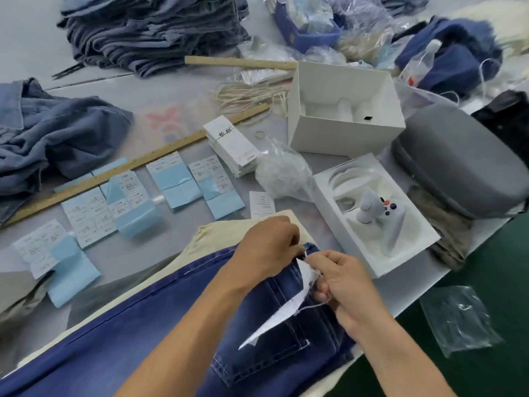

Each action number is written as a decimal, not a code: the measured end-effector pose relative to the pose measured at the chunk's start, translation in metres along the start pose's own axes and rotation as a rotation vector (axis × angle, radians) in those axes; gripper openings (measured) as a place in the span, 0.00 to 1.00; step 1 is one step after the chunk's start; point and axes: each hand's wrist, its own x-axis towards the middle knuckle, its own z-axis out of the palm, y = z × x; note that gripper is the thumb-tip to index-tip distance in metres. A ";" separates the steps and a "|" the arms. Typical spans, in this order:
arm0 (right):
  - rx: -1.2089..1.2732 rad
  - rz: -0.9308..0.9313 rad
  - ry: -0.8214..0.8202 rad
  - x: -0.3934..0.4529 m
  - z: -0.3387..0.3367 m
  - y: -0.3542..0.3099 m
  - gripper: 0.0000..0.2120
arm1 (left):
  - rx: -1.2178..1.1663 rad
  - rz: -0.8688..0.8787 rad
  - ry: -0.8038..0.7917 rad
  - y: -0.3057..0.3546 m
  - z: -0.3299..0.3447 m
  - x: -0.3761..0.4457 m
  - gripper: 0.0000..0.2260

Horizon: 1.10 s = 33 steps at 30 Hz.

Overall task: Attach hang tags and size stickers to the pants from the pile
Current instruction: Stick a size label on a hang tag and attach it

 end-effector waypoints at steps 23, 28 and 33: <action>-0.266 -0.424 0.148 0.009 0.004 0.012 0.08 | -0.822 0.036 -0.020 -0.032 -0.002 -0.009 0.09; -0.264 -0.414 0.109 0.008 0.003 0.013 0.08 | -0.828 0.021 -0.119 -0.033 -0.004 -0.006 0.06; -0.323 -0.411 0.085 0.006 0.005 0.011 0.07 | -0.863 0.007 -0.203 -0.033 -0.009 -0.006 0.04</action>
